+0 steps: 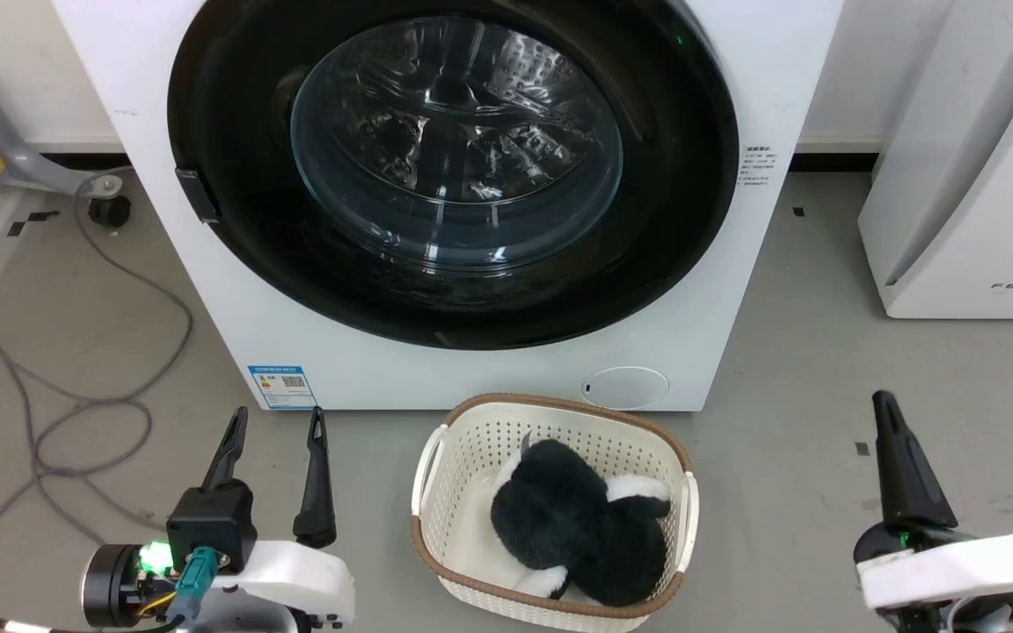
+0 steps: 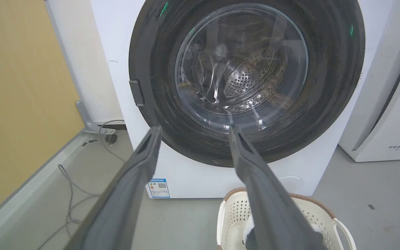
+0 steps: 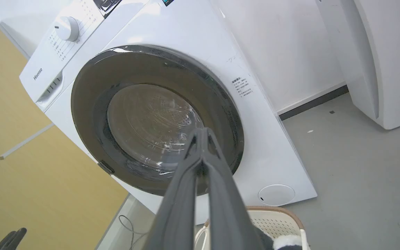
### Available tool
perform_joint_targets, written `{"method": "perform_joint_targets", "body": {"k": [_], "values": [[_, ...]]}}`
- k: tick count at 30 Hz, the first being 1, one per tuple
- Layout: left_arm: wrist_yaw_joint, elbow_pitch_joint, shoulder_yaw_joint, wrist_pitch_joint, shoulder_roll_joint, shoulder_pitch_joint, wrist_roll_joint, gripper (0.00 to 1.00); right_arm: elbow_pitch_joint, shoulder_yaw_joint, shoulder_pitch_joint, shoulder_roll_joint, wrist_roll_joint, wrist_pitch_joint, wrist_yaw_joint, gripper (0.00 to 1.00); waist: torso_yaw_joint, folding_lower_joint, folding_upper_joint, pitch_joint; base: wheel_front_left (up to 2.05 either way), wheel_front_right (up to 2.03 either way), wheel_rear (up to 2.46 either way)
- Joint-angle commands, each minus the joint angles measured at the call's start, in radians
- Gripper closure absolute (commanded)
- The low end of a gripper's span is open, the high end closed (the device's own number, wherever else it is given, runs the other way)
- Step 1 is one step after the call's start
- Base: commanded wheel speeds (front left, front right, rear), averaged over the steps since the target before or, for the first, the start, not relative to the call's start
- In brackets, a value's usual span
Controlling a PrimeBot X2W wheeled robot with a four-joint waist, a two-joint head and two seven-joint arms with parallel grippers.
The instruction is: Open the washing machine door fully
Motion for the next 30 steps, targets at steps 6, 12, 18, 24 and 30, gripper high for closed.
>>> {"method": "perform_joint_targets", "body": {"k": [6, 12, 18, 24, 30], "values": [[0.014, -0.01, -0.008, -0.022, 0.0, -0.015, -0.01, 0.0, 0.008, -0.018, -0.043, 0.0, 0.242, 0.001, 0.001, 1.0, 0.006, -0.0001, 0.0, 0.015, 0.0, 0.0, 0.0], [0.021, -0.016, -0.012, -0.035, 0.0, -0.028, -0.012, 0.0, 0.047, -0.064, -0.091, 0.0, 0.39, 0.041, 0.001, 1.0, 0.014, -0.0001, 0.0, 0.037, 0.0, 0.0, 0.0], [0.025, -0.024, -0.017, -0.047, 0.0, -0.051, -0.011, 0.0, 0.108, -0.123, -0.174, -0.003, 0.493, 0.075, 0.001, 1.0, 0.029, -0.0001, 0.0, 0.075, 0.0, 0.0, 0.0], [0.033, -0.033, -0.023, -0.06, 0.0, -0.082, -0.01, 0.0, 0.188, -0.16, -0.289, -0.038, 0.561, 0.1, 0.001, 1.0, 0.048, -0.0001, 0.0, 0.128, 0.0, 0.0, 0.0], [0.046, -0.042, -0.041, -0.072, 0.0, -0.119, -0.018, 0.0, 0.281, -0.185, -0.418, -0.089, 0.631, 0.113, 0.001, 1.0, 0.074, -0.0001, 0.0, 0.185, 0.0, 0.0, 0.0]]}}
